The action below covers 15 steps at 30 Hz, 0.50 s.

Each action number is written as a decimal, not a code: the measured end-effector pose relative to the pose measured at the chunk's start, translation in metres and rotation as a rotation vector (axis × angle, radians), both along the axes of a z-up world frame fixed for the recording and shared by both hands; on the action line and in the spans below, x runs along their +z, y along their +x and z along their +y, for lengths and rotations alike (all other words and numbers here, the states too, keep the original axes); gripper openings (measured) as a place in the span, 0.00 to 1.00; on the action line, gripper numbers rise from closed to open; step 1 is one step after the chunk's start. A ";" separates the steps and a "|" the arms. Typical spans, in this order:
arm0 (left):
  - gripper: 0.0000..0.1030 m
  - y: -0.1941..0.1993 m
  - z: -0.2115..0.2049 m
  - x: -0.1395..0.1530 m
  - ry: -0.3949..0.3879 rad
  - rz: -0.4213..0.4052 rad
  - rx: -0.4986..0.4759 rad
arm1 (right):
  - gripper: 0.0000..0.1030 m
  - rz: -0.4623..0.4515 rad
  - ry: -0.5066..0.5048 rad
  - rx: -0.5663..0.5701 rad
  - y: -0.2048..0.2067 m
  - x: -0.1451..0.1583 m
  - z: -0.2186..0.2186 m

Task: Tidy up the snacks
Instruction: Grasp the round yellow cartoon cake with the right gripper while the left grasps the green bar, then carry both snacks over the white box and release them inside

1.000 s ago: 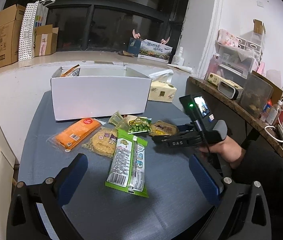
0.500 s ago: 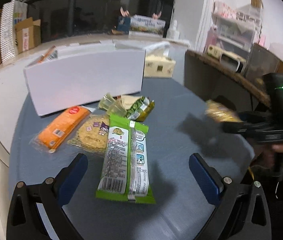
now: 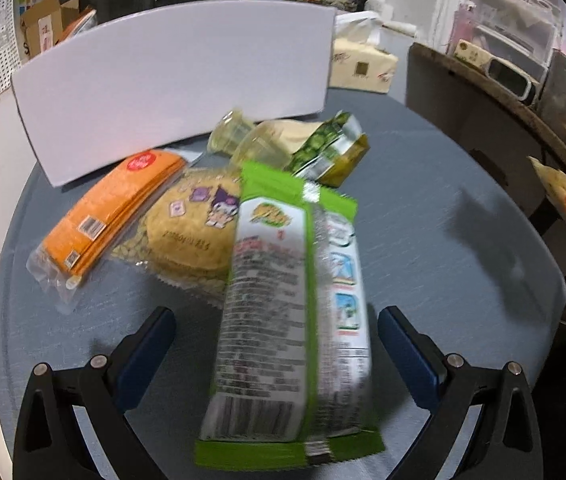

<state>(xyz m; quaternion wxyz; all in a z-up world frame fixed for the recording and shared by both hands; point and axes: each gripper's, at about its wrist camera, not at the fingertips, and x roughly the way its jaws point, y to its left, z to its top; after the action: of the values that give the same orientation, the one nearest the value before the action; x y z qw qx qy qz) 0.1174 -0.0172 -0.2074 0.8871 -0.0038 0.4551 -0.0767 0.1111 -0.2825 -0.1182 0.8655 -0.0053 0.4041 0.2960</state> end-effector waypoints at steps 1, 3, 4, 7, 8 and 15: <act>1.00 0.000 0.001 -0.001 0.001 -0.002 -0.003 | 0.78 0.003 0.001 0.007 -0.001 -0.001 0.002; 0.98 0.000 0.001 -0.001 0.011 -0.009 -0.012 | 0.78 0.007 0.000 0.013 -0.003 -0.003 0.005; 0.88 -0.001 0.002 0.000 0.031 -0.019 -0.004 | 0.78 0.013 -0.002 0.016 -0.003 -0.004 0.006; 0.62 -0.007 0.010 0.009 0.025 -0.036 -0.003 | 0.78 0.012 -0.006 0.026 -0.007 -0.004 0.011; 0.62 -0.012 0.014 0.013 -0.029 -0.053 -0.014 | 0.78 0.011 -0.005 0.031 -0.008 -0.004 0.013; 0.62 -0.053 0.031 0.061 -0.115 -0.208 0.018 | 0.78 -0.017 0.007 0.051 -0.016 0.006 0.021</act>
<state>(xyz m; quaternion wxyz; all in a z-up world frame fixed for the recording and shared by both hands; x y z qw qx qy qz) 0.0644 0.0138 -0.1464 0.9285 -0.0508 0.3553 -0.0947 0.0956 -0.2617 -0.1121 0.8611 -0.0151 0.3953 0.3195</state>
